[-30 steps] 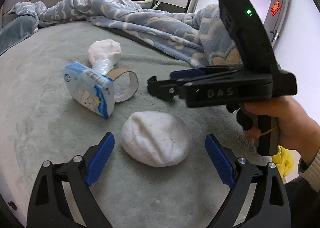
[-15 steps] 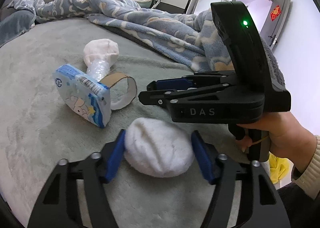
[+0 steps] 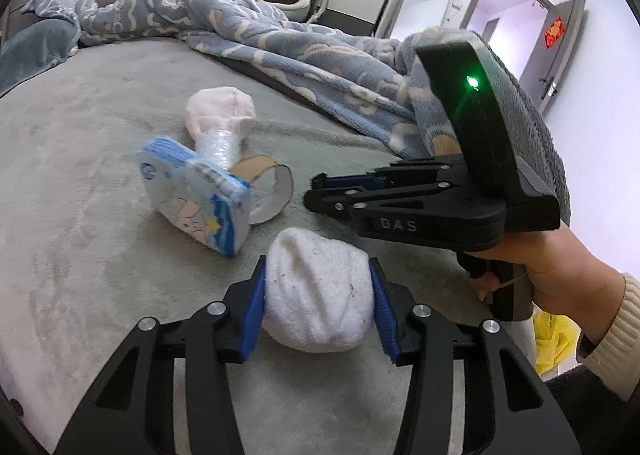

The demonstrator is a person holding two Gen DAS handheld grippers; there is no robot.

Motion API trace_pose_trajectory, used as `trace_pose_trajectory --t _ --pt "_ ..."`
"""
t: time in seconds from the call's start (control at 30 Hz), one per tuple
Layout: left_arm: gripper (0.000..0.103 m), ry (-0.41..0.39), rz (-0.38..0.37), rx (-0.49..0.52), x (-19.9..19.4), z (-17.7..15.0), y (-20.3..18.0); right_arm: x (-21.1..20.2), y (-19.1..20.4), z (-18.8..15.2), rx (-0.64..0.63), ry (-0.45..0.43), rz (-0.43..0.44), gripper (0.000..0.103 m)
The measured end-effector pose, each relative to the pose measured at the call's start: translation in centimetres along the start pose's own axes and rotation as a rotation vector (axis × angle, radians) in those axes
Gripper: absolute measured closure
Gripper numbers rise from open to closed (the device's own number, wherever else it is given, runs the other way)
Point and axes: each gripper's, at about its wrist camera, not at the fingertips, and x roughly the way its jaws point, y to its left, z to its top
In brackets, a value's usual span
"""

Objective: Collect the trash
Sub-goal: 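Grasp the white sock with the left tool while the right tool approaches the black clip, then lift the sock with the left tool while the right tool holds the black clip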

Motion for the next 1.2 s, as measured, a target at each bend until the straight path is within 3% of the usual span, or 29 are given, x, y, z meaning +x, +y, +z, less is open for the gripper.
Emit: trace_pose_trajectory --t 0.37,0.57,1.2 --pt "0.053 -0.039 0.116 -0.077 -4.1 -0.6 1.4 -2.0 1.7 -0.9 0.018 -0.019 -0.019 0.083" --pt "0.053 -0.051 0.186 -0.167 -7.0 -2.0 2.7 -3.8 3.6 -1.4 0.038 -0.066 0.004 0.083" --pt "0.052 -0.043 0.393 -0.25 -14.5 -7.2 5.1 -5.8 14.1 -3.2 -0.019 -0.102 0.138 0.083"
